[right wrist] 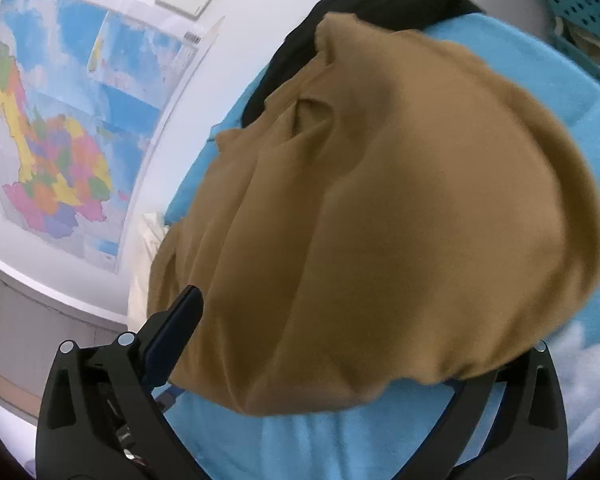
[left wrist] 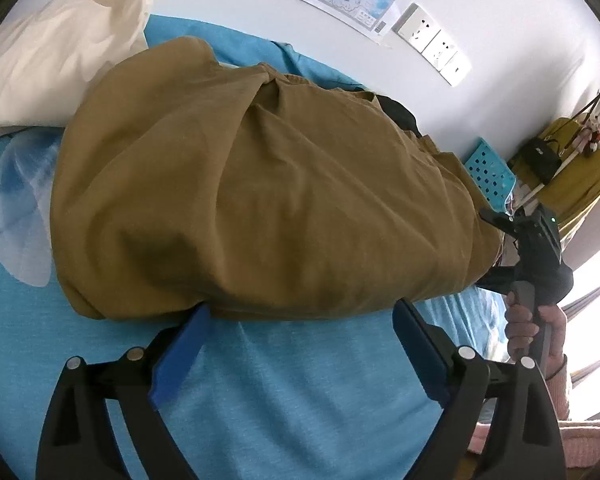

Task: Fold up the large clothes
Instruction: 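Slide both open grippers under the folded brown shirt bundle, then lift the brown shirt bundle with both grippers and carry it toward the cream pillow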

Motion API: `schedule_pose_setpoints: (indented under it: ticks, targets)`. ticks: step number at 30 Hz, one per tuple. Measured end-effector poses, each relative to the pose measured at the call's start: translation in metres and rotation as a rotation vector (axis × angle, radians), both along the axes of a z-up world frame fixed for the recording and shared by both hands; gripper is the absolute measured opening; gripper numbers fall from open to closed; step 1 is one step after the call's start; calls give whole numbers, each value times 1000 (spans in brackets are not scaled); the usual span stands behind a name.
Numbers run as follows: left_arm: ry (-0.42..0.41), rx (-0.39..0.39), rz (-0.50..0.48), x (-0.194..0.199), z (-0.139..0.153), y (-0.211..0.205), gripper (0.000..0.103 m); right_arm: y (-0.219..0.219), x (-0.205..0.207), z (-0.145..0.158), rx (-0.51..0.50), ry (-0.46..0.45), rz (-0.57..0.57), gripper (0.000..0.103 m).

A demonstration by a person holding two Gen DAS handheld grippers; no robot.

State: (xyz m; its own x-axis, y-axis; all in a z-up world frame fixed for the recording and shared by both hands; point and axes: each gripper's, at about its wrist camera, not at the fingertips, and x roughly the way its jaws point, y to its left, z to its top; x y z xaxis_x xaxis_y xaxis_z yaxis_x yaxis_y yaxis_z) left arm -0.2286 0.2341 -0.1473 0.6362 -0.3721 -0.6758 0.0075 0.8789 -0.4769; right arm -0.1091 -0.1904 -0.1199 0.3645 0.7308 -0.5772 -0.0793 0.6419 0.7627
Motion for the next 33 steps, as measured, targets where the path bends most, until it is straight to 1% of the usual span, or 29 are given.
schedule_pose_setpoints:
  ticks: [1, 2, 3, 4, 5, 7, 9, 10, 12, 14, 18, 20, 22, 23, 24, 25, 26, 28, 29, 30, 31, 32, 33]
  targets:
    - [2, -9, -2, 0, 0, 1, 89, -1, 3, 3, 31, 4, 1, 61]
    - [3, -27, -10, -1, 0, 1, 89, -5, 7, 5, 95, 14, 0, 49]
    - [5, -64, -32, -1, 0, 1, 89, -10, 12, 8, 186, 30, 4, 35]
    - [8, -132, -73, -2, -1, 2, 89, -12, 14, 10, 235, 36, 2, 33]
    - [9, -173, -102, -3, -2, 1, 89, -13, 16, 14, 269, 35, 3, 32]
    - [4, -266, -166, -2, -4, 0, 89, -12, 19, 22, 304, 24, 14, 31]
    - [18, -339, -189, 4, -9, 0, 89, -10, 22, 28, 343, 15, 26, 31]
    - [32, -376, -184, 10, -13, 0, 89, -10, 23, 29, 356, 13, 27, 30]
    - [17, -397, -163, 15, -12, 2, 89, -8, 25, 33, 376, 1, 39, 30]
    - [4, -457, -135, 23, -14, 9, 89, -10, 25, 34, 382, -5, 47, 30]
    - [5, -594, -32, 32, -21, 26, 88, -13, 27, 32, 389, -16, 60, 30]
    - [26, -645, 74, 33, -24, 35, 85, -12, 26, 29, 375, -23, 62, 30]
    - [50, -695, 181, 34, -26, 38, 84, -13, 26, 23, 359, -23, 59, 31]
    - [64, -689, 202, 36, -25, 37, 84, -15, 26, 17, 341, -19, 51, 33]
    - [75, -660, 217, 39, -23, 34, 84, -18, 25, 10, 319, -7, 41, 34]
    - [79, -618, 228, 42, -21, 29, 84, -20, 23, 3, 283, 1, 37, 40]
    - [79, -591, 233, 43, -20, 28, 84, -20, 22, -2, 257, 7, 40, 49]
    - [57, -530, 241, 46, -15, 23, 83, -16, 20, -17, 227, 39, 56, 58]
    - [53, -510, 245, 47, -14, 21, 81, -12, 20, -20, 210, 38, 67, 59]
    - [57, -484, 256, 49, -14, 21, 68, -8, 20, -22, 175, 22, 68, 62]
    - [73, -468, 266, 52, -17, 24, 61, -5, 21, -22, 168, 14, 67, 69]
    - [82, -471, 276, 53, -21, 27, 54, -2, 22, -22, 170, 11, 71, 72]
    - [79, -485, 282, 52, -22, 30, 53, 3, 24, -22, 161, 3, 74, 73]
